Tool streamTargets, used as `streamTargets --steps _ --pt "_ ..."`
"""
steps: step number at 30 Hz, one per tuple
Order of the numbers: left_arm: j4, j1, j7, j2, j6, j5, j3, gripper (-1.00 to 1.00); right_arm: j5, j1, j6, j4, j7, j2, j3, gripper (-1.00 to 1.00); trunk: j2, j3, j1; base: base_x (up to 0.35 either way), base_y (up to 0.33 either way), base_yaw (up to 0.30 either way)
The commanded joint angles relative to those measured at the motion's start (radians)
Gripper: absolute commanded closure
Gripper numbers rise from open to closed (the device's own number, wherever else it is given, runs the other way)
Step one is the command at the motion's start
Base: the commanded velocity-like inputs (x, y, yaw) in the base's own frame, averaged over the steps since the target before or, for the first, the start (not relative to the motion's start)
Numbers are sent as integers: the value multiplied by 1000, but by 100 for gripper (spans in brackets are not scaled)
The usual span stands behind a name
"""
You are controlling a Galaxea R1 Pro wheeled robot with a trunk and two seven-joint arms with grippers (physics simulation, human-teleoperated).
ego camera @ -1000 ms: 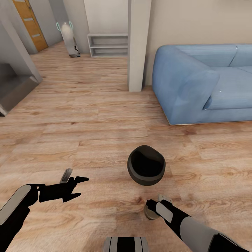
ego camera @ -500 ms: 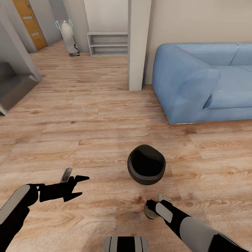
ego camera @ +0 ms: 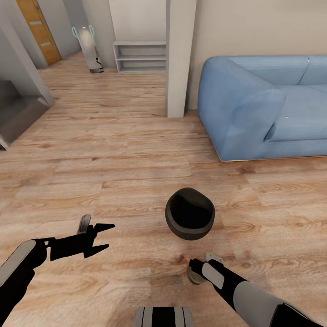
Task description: Place each of the two pumpkins and all three candles from the living room inside a cabinet in the living room (use any cabinet), then make sure every cabinet is closed, and position the cauldron so it is next to a table in the living room.
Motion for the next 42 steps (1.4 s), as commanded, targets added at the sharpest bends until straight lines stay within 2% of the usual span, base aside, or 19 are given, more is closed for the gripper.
streamTargets --steps 1,13,17,38,42 --pt "-1 -1 9 1 -1 11 -1 -100 -3 -1 4 -1 12 -2 5 -100 0 -1 0 0 0 0" --pt "0 -1 8 0 -1 9 -3 -100 -5 -1 6 1 32 -4 4 -100 0 -1 0 0 0 0" --pt "0 -1 8 0 -1 9 -3 -100 -5 -1 6 1 32 -4 4 -100 -1 -16 2 0 0 0" --pt "0 -1 8 1 -1 9 -3 -100 -4 -1 5 1 32 -3 4 -100 -2 -24 3 0 0 0" --pt "0 -1 8 1 -1 9 -3 -100 -4 0 5 1 32 -3 4 -100 -2 -32 3 0 0 0"
